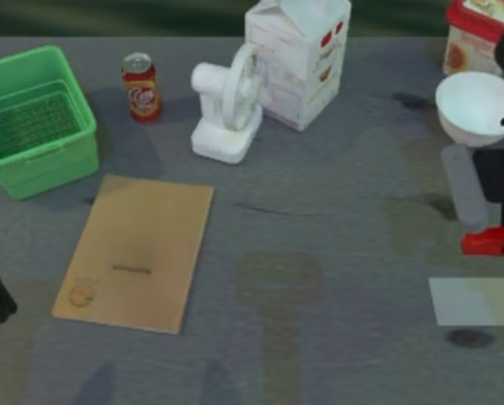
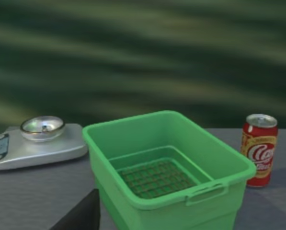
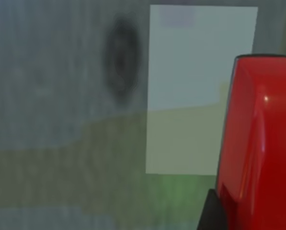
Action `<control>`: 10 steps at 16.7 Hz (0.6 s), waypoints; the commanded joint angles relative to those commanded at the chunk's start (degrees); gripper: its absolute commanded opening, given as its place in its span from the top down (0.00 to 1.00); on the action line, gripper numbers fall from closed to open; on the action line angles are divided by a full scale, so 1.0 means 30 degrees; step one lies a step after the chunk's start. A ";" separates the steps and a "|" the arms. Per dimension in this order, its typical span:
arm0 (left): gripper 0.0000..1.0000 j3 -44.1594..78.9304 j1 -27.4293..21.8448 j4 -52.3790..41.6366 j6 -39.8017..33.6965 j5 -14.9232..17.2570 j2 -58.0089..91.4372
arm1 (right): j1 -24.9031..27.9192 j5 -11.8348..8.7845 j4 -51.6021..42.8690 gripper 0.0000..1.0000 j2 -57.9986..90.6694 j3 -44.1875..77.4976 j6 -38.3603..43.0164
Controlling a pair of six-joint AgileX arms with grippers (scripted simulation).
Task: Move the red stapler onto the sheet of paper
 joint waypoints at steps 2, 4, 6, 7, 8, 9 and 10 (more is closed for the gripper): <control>0.00 0.0000 0.0000 0.0000 0.0000 0.0000 0.0000 | 0.0023 -0.0004 0.0306 1.00 0.0101 -0.0242 -0.0022; 0.00 0.0000 0.0000 0.0000 0.0000 0.0000 0.0000 | 0.0017 -0.0014 0.1401 1.00 0.0451 -0.1010 -0.0022; 0.00 0.0000 0.0000 0.0000 0.0000 0.0000 0.0000 | -0.0035 -0.0016 0.3267 1.00 0.1015 -0.2128 0.0005; 0.00 0.0000 0.0000 0.0000 0.0000 0.0000 0.0000 | -0.0061 -0.0013 0.4354 1.00 0.1331 -0.2754 0.0017; 0.00 0.0000 0.0000 0.0000 0.0000 0.0000 0.0000 | -0.0086 -0.0008 0.5383 1.00 0.1647 -0.3372 0.0028; 0.00 0.0000 0.0000 0.0000 0.0000 0.0000 0.0000 | -0.0095 -0.0002 0.6240 1.00 0.1938 -0.3949 0.0025; 0.00 0.0000 0.0000 0.0000 0.0000 0.0000 0.0000 | -0.0106 0.0002 0.6895 1.00 0.2184 -0.4437 0.0020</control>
